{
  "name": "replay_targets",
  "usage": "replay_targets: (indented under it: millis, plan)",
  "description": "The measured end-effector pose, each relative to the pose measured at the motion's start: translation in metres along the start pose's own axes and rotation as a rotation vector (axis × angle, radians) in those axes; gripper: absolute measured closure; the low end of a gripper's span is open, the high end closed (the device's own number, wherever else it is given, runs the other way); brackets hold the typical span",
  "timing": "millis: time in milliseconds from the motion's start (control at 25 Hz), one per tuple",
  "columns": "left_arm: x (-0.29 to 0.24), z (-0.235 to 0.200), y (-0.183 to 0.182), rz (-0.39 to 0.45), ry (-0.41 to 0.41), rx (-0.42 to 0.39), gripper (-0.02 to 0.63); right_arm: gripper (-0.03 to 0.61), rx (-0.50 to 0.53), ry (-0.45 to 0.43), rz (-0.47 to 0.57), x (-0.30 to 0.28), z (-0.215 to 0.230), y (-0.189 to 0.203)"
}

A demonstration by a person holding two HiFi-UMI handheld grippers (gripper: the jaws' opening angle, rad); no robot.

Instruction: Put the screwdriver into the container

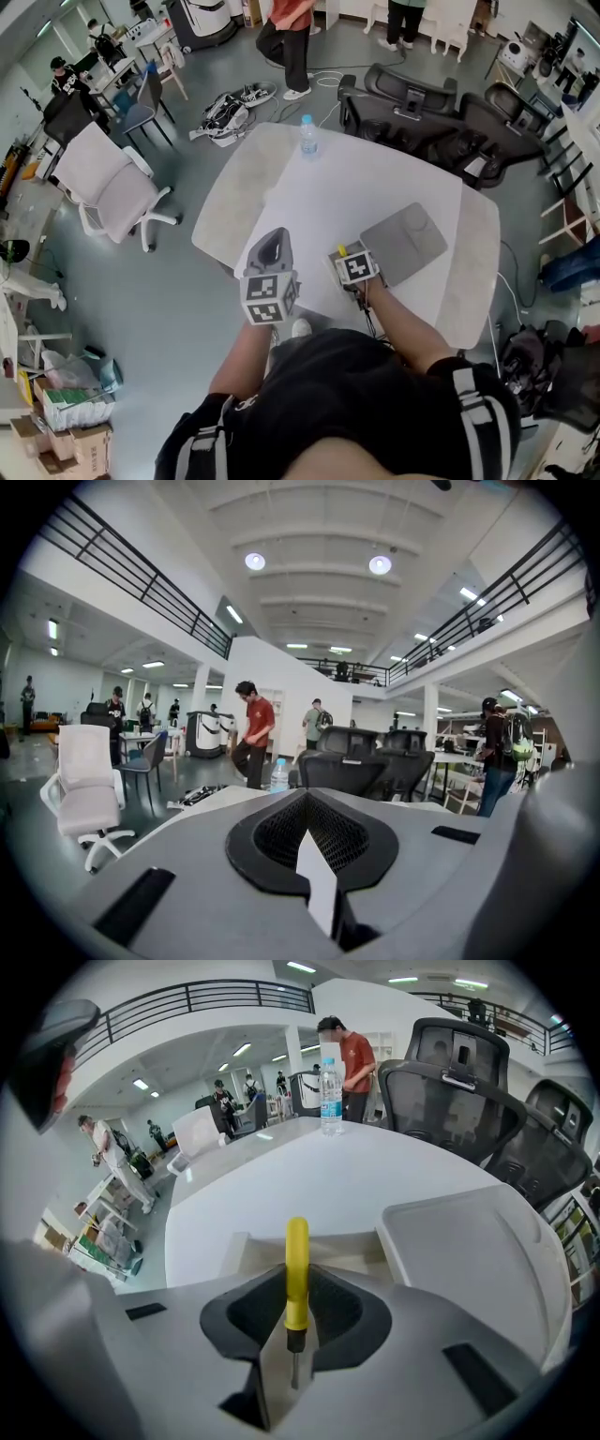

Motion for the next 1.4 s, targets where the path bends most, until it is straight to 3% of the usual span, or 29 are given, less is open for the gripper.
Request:
replay_targets:
  millis: [280, 360, 560, 760, 1000, 1200, 1280, 1400]
  plan:
    - [0.000, 0.002, -0.001, 0.005, 0.005, -0.007, 0.611, 0.509, 0.003, 0.029, -0.004, 0.005, 0.007, 0.001]
    - [0.001, 0.004, 0.001, -0.001, 0.007, -0.008, 0.611, 0.504, 0.048, 0.090, 0.000, 0.012, 0.015, 0.000]
    - [0.002, 0.004, 0.003, -0.017, 0.009, -0.004, 0.611, 0.445, 0.055, 0.087, 0.093, 0.034, 0.015, -0.012]
    - [-0.005, 0.008, 0.002, -0.019, 0.027, -0.008, 0.611, 0.443, 0.040, 0.076, 0.276, 0.074, 0.013, -0.036]
    - [-0.016, 0.024, -0.001, -0.012, 0.079, -0.014, 0.611, 0.446, 0.085, 0.087, 0.587, 0.147, 0.004, -0.080]
    - [-0.024, 0.041, -0.005, 0.017, 0.120, -0.016, 0.611, 0.524, 0.172, 0.114, 0.863, 0.209, -0.008, -0.102]
    - [-0.026, 0.048, -0.006, 0.025, 0.131, -0.017, 0.611, 0.560, 0.194, 0.145, 0.939, 0.228, -0.011, -0.104]
    - [-0.027, 0.057, -0.006, 0.037, 0.143, -0.019, 0.611, 0.565, 0.227, 0.200, 1.003, 0.248, -0.010, -0.100]
Point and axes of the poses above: the fingertips, and each gripper's own axes: x backward along the fingers, z to its right, y out of its underside, the point moved 10 cm from there along x, backward along the fingers, and after that the axes turned 10 degrees about z, right-handed, at the moved point
